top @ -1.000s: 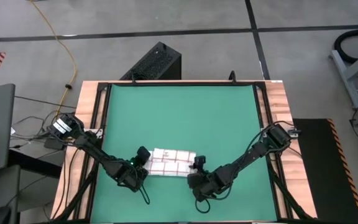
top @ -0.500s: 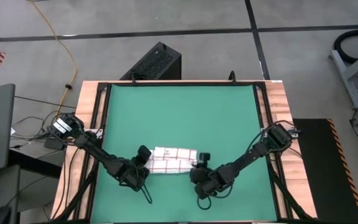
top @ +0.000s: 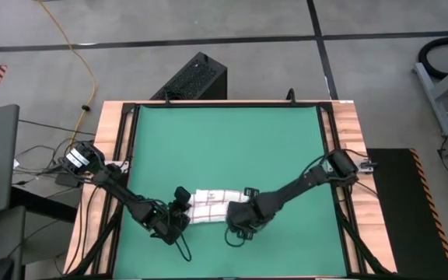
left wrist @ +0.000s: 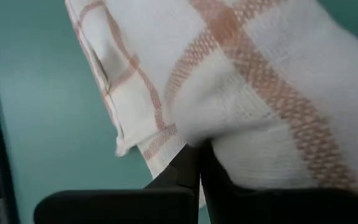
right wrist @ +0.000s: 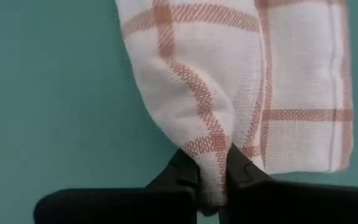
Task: Roll towel
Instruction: Roll the white towel
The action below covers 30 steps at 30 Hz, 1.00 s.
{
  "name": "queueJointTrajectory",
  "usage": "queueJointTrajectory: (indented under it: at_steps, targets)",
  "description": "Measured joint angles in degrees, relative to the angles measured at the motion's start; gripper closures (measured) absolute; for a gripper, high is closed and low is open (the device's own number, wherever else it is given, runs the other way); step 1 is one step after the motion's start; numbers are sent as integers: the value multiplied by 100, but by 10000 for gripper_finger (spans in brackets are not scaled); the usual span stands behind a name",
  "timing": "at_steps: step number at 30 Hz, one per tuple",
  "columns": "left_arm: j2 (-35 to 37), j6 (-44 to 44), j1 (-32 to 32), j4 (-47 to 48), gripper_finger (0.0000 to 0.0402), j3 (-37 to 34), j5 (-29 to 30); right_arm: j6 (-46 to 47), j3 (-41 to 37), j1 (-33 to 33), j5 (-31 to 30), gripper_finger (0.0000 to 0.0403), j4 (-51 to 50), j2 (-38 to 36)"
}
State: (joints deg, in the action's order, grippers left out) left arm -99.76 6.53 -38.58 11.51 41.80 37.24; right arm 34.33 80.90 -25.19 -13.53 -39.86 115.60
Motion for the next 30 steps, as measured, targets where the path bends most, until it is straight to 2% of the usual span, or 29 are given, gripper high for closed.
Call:
queueJointTrajectory:
  at_steps: [5, 12, 21, 30]
  targets:
    - [-3, -90, -83, -259, 401, 0, -188, 118, 709, 466, 1320, 372, -636, 19]
    - [-5, -228, -258, -300, 401, 2, -342, 138, 1244, 997, 2422, 372, -1383, 13]
    - [-11, -299, -503, -435, 401, 4, -400, 170, 975, 1548, 2979, 372, -1425, 109]
    - [-11, -317, -640, -510, 401, 2, -396, 173, 491, 1905, 3083, 372, -1039, 101]
